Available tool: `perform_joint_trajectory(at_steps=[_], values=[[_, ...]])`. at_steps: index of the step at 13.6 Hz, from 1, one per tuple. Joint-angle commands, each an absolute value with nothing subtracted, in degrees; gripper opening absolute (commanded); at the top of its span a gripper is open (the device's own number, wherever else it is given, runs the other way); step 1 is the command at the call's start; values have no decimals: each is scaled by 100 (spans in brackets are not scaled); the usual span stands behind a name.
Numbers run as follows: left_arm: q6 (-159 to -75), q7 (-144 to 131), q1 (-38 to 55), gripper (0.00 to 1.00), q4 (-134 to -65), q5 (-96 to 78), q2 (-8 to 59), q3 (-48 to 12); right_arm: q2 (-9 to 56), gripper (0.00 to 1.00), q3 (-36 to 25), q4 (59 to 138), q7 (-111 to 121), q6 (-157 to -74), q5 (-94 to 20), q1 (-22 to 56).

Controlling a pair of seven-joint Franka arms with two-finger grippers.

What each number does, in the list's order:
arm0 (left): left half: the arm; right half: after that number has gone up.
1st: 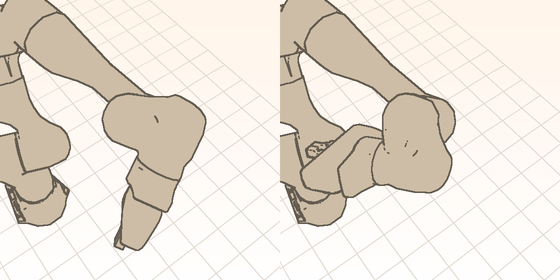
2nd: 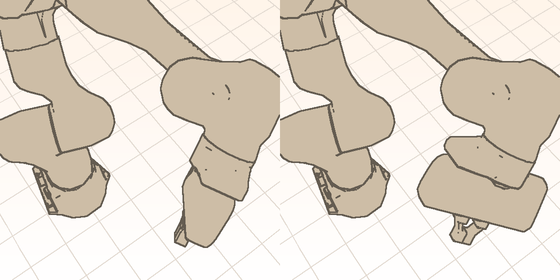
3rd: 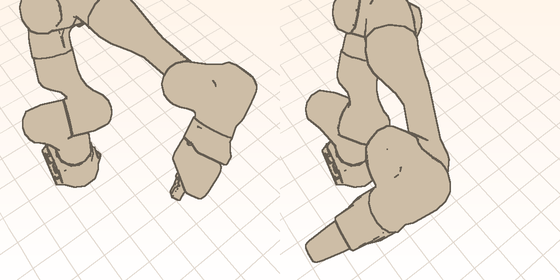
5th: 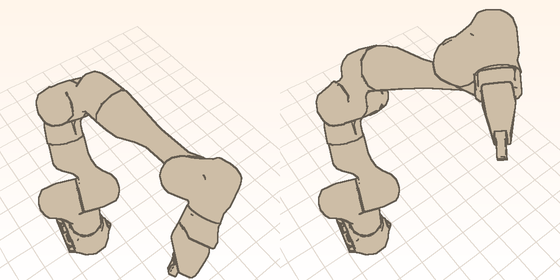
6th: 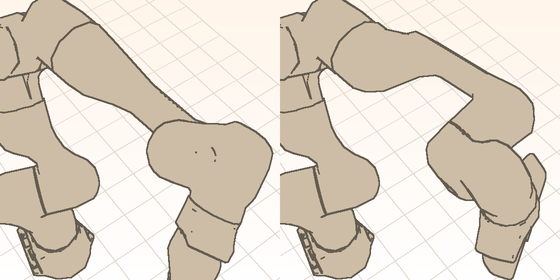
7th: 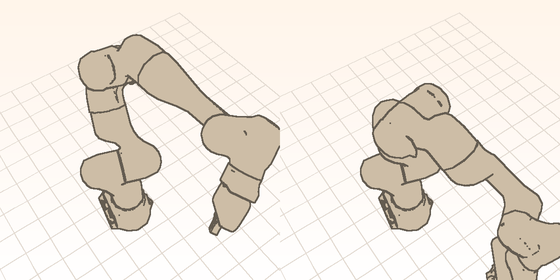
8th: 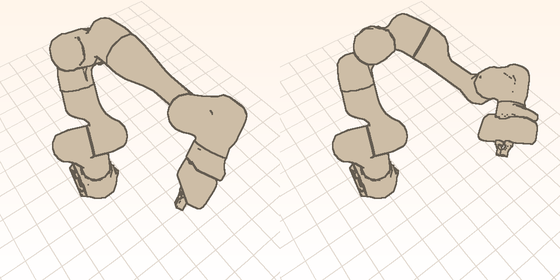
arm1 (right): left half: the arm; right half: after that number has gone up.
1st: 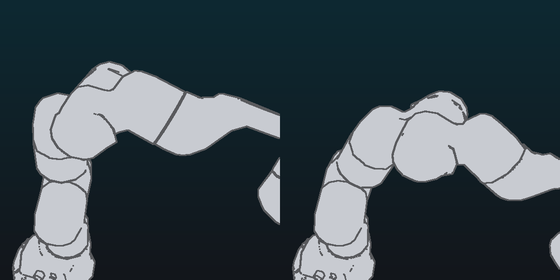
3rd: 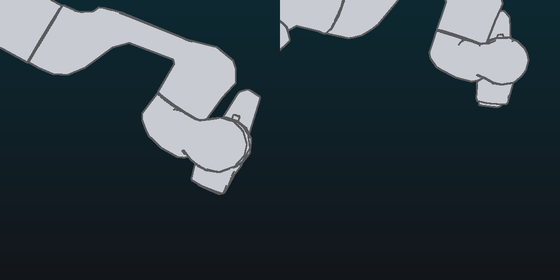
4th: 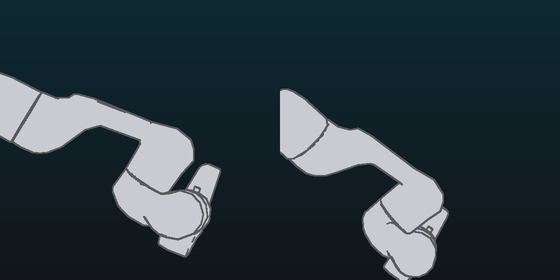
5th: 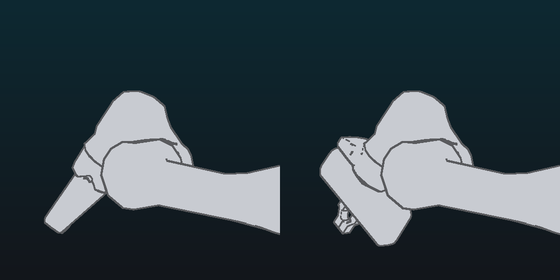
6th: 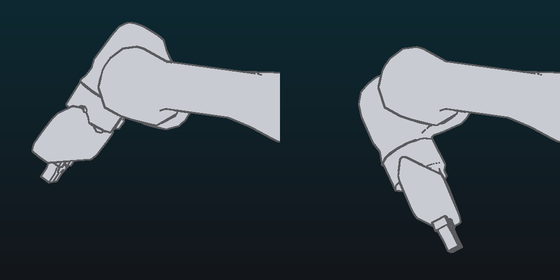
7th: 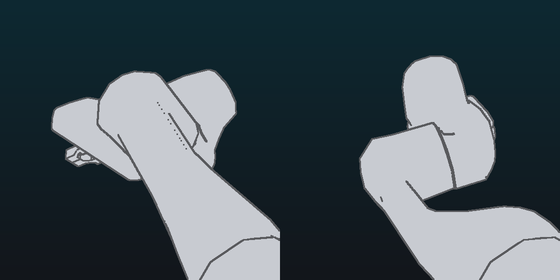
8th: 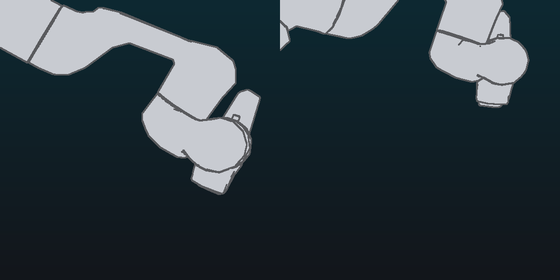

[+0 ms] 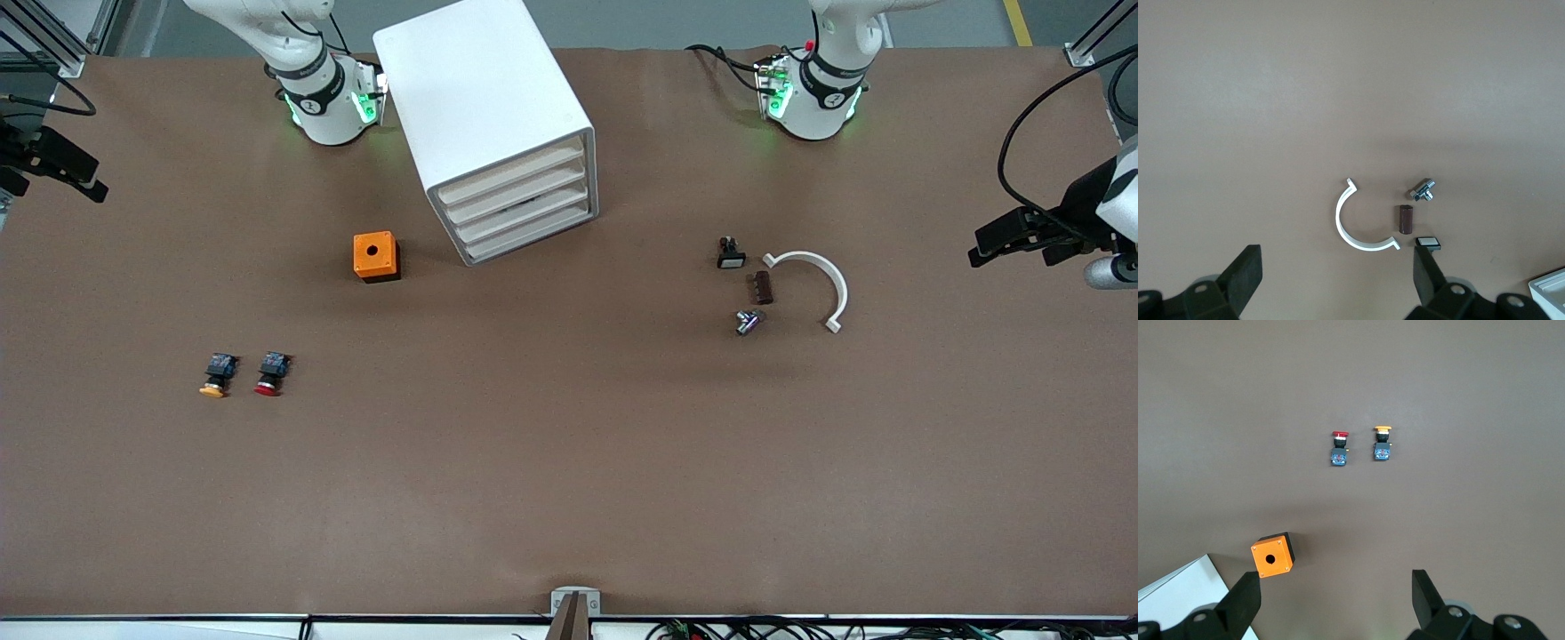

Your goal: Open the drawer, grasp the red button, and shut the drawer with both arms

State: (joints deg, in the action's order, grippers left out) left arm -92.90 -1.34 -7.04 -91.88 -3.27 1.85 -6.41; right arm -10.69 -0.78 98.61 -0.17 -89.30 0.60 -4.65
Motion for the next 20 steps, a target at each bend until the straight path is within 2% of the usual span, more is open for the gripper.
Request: perform_joint_trajectory(at_steps=[1, 6, 9, 20], values=[[-9246, -114, -721, 100, -9097, -202, 193, -703, -1160, 100, -88, 9896, -9, -8859, 9, -466], [-9255, -123, -537, 100, -9097, -202, 202, -616, -1160, 100, -88, 9896, -9, -8772, -9, -466], [-9246, -132, -141, 100, -9097, -132, 202, -212, -1160, 100, -97, 9896, -18, -8763, -140, -483], [-9255, -141, 26, 100, -9097, -123, 211, -123, -1160, 100, -105, 9896, -9, -8728, -158, -492]])
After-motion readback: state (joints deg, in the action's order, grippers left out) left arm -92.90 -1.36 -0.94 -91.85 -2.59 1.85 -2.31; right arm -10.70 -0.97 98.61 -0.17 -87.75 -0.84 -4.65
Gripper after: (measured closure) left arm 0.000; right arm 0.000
